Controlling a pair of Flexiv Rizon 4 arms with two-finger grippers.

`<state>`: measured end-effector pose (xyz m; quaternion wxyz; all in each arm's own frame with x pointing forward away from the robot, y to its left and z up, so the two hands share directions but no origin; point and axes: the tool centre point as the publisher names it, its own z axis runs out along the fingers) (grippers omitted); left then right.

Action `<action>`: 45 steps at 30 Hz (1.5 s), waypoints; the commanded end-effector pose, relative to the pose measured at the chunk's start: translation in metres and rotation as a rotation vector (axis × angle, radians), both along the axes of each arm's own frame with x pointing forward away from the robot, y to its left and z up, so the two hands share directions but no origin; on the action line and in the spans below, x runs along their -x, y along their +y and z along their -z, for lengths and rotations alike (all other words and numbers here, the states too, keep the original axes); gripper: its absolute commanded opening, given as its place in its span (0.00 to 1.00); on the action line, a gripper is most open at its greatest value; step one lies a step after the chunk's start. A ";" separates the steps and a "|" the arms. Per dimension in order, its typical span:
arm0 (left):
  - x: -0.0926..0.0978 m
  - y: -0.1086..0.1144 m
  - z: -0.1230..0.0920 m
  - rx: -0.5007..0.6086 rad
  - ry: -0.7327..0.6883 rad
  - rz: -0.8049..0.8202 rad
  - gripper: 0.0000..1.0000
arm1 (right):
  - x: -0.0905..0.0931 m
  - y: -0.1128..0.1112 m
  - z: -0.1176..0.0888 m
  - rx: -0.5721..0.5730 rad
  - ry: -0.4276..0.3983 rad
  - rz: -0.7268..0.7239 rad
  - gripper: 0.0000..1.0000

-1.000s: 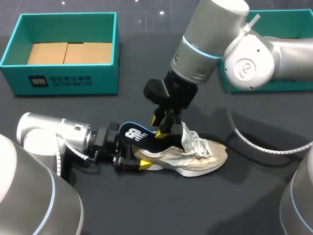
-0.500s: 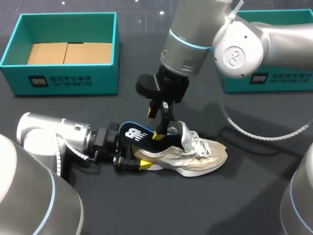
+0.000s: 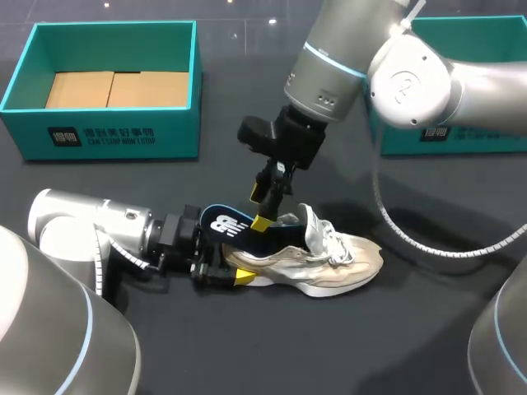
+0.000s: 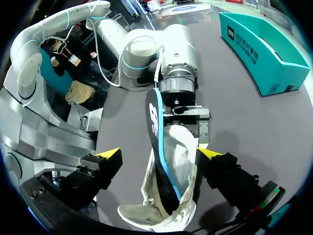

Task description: Take the shoe out of the shoebox, open the shoe tongue, remove and reinsert the insole, then place the shoe into the shoebox

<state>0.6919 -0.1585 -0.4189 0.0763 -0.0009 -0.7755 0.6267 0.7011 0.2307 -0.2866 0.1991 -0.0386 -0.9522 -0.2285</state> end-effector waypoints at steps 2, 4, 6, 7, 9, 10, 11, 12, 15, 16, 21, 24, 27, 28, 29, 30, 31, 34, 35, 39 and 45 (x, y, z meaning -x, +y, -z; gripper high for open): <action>-0.001 0.000 0.001 -0.001 0.001 0.000 0.00 | 0.003 -0.003 0.009 -0.028 0.056 0.052 0.95; -0.001 0.000 0.001 -0.001 0.001 0.000 0.00 | 0.003 -0.002 0.012 -0.048 0.081 0.064 0.88; -0.001 0.000 0.001 -0.001 0.001 0.000 0.00 | 0.004 -0.002 0.014 -0.058 0.101 0.078 0.71; -0.001 0.000 0.001 -0.001 0.001 0.000 0.00 | 0.004 -0.002 0.015 -0.065 0.113 0.087 0.68; -0.001 0.000 0.001 -0.001 0.001 0.000 0.00 | 0.005 -0.002 0.016 -0.071 0.125 0.095 0.62; -0.001 0.000 0.001 -0.001 0.001 0.000 0.00 | 0.006 -0.002 0.017 -0.072 0.132 0.100 0.60; -0.001 0.000 0.001 -0.001 0.001 0.000 0.00 | 0.006 -0.001 0.017 -0.073 0.135 0.101 0.61; -0.001 0.000 0.001 -0.001 0.001 0.000 0.00 | 0.007 -0.001 0.018 -0.078 0.138 0.100 0.61; -0.001 0.000 0.001 -0.001 0.001 0.000 0.00 | 0.010 0.000 0.020 -0.097 0.147 0.104 0.58; -0.001 0.000 0.001 -0.001 0.001 0.000 0.00 | 0.011 0.000 0.021 -0.101 0.150 0.108 0.58; -0.001 0.000 0.001 -0.001 0.001 0.000 0.00 | 0.016 0.000 0.024 -0.126 0.153 0.125 0.59; -0.001 0.000 0.001 -0.001 0.001 0.000 0.00 | 0.019 0.000 0.027 -0.138 0.148 0.142 0.58; -0.001 0.000 0.001 -0.001 0.001 0.000 0.00 | 0.021 0.001 0.029 -0.152 0.134 0.149 0.54; -0.001 0.000 0.001 -0.001 0.001 0.000 0.00 | 0.021 0.001 0.030 -0.155 0.126 0.150 0.53; -0.001 0.000 0.001 -0.001 0.001 0.000 0.00 | 0.021 0.002 0.030 -0.160 0.118 0.152 0.51; -0.001 0.000 0.001 -0.001 0.001 0.000 0.00 | 0.022 0.002 0.030 -0.162 0.111 0.153 0.50; -0.001 0.000 0.001 -0.001 0.001 0.000 0.00 | 0.023 0.002 0.030 -0.166 0.102 0.158 0.49; -0.001 0.000 0.001 -0.001 0.001 0.000 0.00 | 0.024 0.002 0.031 -0.179 0.088 0.161 0.49; -0.001 0.000 0.001 -0.001 0.001 0.000 0.00 | 0.024 0.002 0.032 -0.186 0.083 0.159 0.49; -0.001 0.000 0.001 -0.001 0.001 0.000 0.00 | 0.024 0.002 0.033 -0.206 0.057 0.141 0.49; -0.001 0.000 0.001 -0.001 0.001 0.000 0.00 | 0.021 0.003 0.037 -0.228 0.050 0.113 0.50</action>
